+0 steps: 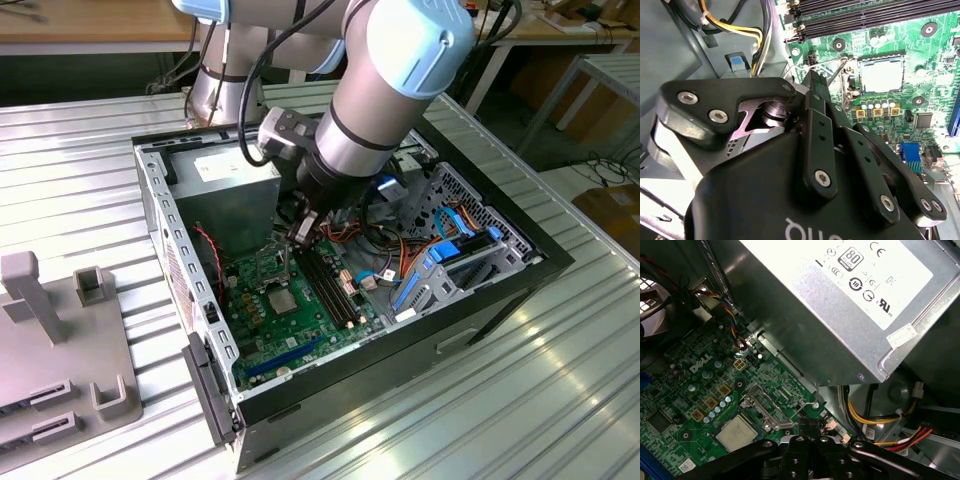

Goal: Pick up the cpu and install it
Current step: 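Close the cpu cover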

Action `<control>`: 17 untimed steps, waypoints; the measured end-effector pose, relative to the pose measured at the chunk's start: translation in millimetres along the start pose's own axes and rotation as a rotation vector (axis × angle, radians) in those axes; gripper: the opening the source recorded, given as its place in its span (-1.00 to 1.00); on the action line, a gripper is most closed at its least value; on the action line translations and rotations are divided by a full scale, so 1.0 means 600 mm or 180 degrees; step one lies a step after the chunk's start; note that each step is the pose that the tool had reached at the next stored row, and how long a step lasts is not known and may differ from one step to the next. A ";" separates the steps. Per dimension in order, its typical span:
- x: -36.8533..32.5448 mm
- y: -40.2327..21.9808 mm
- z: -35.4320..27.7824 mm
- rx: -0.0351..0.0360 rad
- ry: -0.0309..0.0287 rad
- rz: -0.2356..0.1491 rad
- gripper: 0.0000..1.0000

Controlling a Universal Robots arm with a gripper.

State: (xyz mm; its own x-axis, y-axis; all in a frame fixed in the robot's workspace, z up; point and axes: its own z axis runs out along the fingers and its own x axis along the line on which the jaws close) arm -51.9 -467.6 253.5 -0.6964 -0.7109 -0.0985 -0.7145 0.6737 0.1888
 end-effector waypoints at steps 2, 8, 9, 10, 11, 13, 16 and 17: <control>0.001 -0.001 0.000 -0.0001 0.0001 -0.0006 -0.79; 0.005 -0.005 -0.002 -0.0003 0.0006 -0.0033 -0.79; 0.006 -0.006 -0.002 -0.0004 0.0007 -0.0039 -0.79; 0.007 -0.006 -0.003 -0.0004 0.0008 -0.0042 -0.79; 0.007 -0.007 -0.003 -0.0005 0.0009 -0.0046 -0.79; 0.009 -0.008 -0.003 -0.0005 0.0010 -0.0054 -0.79; 0.011 -0.010 -0.004 -0.0007 0.0013 -0.0066 -0.79; 0.013 -0.012 -0.005 -0.0008 0.0014 -0.0074 -0.79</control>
State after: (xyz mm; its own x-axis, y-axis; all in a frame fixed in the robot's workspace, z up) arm -51.9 -478.3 254.1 -0.6793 -0.7272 -0.0985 -0.7302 0.6566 0.1889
